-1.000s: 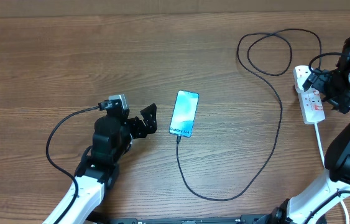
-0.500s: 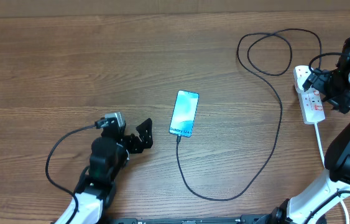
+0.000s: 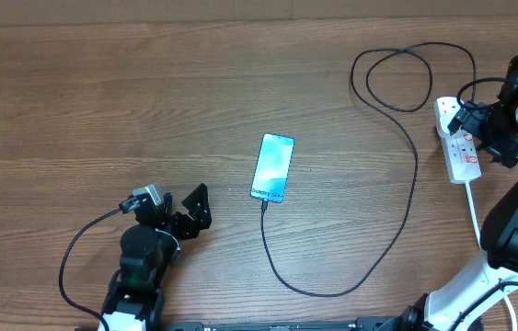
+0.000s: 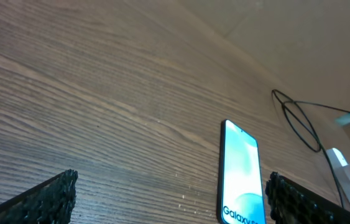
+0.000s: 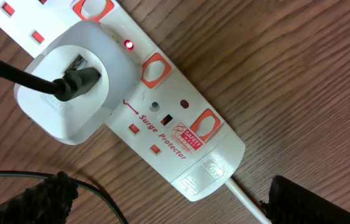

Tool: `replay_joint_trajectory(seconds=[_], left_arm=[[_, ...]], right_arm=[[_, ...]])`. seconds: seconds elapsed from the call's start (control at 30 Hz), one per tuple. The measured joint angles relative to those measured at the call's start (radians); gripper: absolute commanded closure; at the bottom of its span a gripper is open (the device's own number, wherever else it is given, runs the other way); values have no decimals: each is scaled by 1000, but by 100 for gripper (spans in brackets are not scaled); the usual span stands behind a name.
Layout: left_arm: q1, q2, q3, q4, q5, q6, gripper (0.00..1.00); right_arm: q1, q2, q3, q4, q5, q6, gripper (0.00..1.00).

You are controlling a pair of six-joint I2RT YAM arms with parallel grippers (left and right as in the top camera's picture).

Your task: Plug charger to phone and switch on socket

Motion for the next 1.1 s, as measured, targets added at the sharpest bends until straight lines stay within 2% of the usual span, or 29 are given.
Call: replay_joint_trajectory(seconds=[0.23,0.37,0.63,0.87,0.97,1.1], left_arm=[[0,-18,0,-8,-17,0,0],[0,-68,-1,-62,-34,19,0],[0,-292,-1,-248,-53,161,0],[-2,-528,-2,-484,-119,208,0],[-2,-606,-2,-546,-148,221,0],[-2,-727,-2,-555,-174,301,1]], right_arm=[[0,0,0,0,0,0,0],[0,0,0,0,0,0,0],[0,0,0,0,0,0,0],[0,0,0,1,0,0,0],[0,0,0,1,0,0,0],[0,0,0,0,0,0,0]])
